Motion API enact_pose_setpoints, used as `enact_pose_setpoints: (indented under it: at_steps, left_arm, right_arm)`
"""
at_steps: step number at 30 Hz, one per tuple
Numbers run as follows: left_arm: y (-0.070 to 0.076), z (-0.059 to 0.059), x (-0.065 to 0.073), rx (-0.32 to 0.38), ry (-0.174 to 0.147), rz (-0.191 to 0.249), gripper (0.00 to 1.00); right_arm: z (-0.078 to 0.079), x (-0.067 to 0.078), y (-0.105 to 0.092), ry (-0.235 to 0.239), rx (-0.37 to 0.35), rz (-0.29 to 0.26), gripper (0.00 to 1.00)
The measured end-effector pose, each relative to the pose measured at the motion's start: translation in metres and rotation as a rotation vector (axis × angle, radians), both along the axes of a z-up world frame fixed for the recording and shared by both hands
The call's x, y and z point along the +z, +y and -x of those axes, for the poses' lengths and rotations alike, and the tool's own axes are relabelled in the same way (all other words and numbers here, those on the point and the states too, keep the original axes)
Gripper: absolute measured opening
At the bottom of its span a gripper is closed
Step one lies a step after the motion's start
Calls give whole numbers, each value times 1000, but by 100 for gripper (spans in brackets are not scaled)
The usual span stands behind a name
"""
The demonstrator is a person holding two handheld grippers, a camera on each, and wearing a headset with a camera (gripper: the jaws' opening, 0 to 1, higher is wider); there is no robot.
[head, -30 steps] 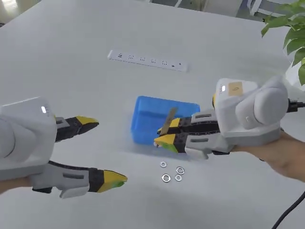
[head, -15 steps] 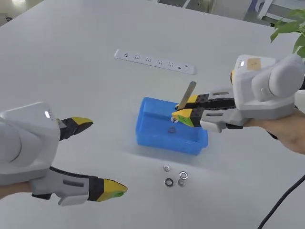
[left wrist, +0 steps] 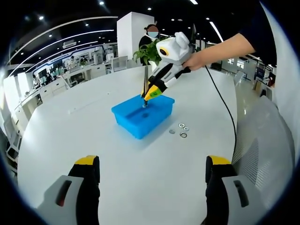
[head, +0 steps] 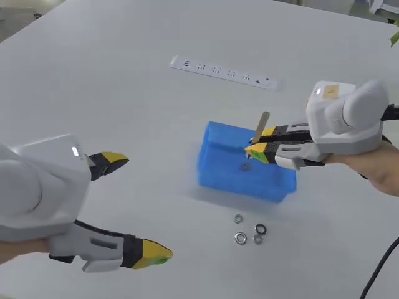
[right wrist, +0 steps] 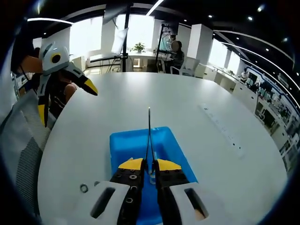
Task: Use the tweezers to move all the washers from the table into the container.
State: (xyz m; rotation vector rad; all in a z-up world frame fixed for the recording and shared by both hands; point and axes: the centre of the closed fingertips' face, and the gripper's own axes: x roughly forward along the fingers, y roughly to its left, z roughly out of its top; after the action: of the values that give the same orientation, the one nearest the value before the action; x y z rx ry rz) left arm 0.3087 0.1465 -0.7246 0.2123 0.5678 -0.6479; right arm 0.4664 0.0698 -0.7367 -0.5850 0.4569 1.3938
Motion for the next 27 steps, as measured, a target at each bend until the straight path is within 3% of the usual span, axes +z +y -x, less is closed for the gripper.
enact_pose_setpoints:
  at_steps: [6,13,27]
  left_arm:
    - [0,0,-2,8,14,-6,99]
    - [4,-1,0,29,12,2,99]
    - [3,-2,0,26,19,-4,99]
  right_arm:
    - [-10,-19,1,14,-24,9,10]
    - [-4,-35,1,32,-11,31,10]
    - [-6,-34,5,44,-16,26,10]
